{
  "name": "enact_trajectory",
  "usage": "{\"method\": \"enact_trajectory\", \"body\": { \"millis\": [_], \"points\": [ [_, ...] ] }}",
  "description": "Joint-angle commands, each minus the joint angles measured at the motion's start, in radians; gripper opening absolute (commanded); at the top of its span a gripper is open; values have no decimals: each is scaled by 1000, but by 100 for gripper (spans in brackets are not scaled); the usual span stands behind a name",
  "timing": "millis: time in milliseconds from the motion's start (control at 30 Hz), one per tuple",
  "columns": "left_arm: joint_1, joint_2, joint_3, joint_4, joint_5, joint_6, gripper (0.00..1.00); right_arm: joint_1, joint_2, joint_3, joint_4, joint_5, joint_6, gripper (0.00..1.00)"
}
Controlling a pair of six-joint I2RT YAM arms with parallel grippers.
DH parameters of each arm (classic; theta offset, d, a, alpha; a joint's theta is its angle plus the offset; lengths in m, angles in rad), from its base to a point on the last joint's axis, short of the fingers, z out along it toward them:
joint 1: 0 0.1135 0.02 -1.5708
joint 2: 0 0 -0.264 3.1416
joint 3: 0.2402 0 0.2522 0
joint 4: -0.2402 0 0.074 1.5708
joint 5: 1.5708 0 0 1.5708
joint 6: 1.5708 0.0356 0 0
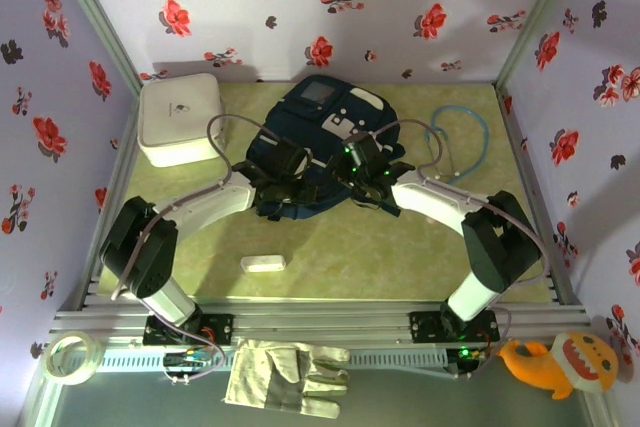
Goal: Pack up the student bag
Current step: Unzip the student bag at the top-center of the table.
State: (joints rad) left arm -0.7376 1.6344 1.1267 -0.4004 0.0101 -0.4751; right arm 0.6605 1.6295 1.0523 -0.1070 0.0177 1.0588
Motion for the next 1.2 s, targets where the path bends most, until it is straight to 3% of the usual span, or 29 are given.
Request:
{"method": "enact_trajectory", "body": {
  "millis": [0, 300, 500, 633, 733, 933, 1167],
  "points": [
    [-2, 28, 37, -38, -45, 33, 25, -7, 18, 42, -23, -14, 3, 41],
    [-2, 82, 86, -48, -88, 64, 16, -7, 39, 54, -20, -28, 8, 37],
    [-4, 75, 81, -40, -90, 69, 0, -7, 51, 52, -48, -12, 23, 37],
    [-2, 49, 67, -34, -91, 74, 0, -8, 74, 67, -54, -18, 19, 36],
    [-2, 26, 61, -34, -91, 81, 0, -9, 92, 82, -62, -17, 15, 27],
    [14, -5, 42, -48, -167, 78, 0, -31, 62, 85, -92, 112, -56, 6],
    [121, -36, 6, -59, -206, 110, 0, -84, 14, 104, -190, 232, -150, 1]
  ]
}}
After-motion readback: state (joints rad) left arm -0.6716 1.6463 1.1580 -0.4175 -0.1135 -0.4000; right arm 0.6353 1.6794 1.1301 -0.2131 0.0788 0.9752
